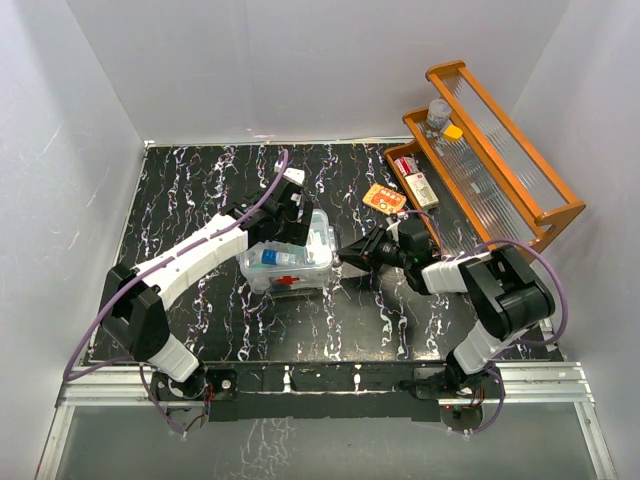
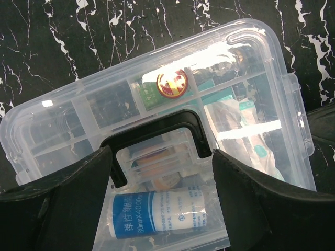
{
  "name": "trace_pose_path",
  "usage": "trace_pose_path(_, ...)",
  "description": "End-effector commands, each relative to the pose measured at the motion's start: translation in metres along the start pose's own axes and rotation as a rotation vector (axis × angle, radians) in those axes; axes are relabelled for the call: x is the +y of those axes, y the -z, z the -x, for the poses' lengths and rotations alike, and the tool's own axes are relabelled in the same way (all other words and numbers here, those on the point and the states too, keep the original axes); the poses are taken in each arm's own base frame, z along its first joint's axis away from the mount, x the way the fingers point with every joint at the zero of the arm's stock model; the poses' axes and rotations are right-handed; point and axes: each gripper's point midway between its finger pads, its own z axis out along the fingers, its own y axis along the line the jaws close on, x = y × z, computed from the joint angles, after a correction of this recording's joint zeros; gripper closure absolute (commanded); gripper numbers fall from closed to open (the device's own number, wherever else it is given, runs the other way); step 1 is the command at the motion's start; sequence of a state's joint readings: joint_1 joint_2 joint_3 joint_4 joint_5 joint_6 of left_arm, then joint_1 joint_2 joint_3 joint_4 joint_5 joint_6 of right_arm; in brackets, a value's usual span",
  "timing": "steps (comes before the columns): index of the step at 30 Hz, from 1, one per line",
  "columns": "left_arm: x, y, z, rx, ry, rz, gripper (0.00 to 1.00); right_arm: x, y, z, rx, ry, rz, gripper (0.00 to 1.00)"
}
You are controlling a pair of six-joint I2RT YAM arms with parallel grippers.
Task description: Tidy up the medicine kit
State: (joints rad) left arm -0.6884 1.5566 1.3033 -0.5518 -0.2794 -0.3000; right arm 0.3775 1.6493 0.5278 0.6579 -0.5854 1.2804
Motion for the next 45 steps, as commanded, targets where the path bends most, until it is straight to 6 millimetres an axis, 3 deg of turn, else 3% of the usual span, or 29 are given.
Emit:
trace_pose_path(1, 0.009, -0.004, -0.033, 0.123, -0.034, 0.046, 0.26, 0.04, 0.01, 0.004, -0.039, 0.097, 0.094, 0.82)
trace_pose_path(14, 0.006, -0.01, -0.038, 0.15, -0.021, 0.04, 0.27, 0.066, 0.024, 0.004, -0.059, 0.178, 0.123, 0.81)
trace_pose_path(25, 0.006, -0.011, -0.04, 0.16, -0.026, 0.038, 0.28, 0.081, 0.018, 0.0, -0.024, 0.231, 0.157, 0.74)
trace_pose_path(31, 0.004, -0.012, -0.041, 0.165, -0.022, 0.03, 0.28, 0.08, 0.009, 0.0, -0.017, 0.274, 0.11, 0.68)
trace_pose_path(45, -0.002, -0.017, -0.053, 0.206, -0.005, 0.009, 0.29, 0.072, -0.006, 0.001, -0.046, 0.415, -0.076, 0.68)
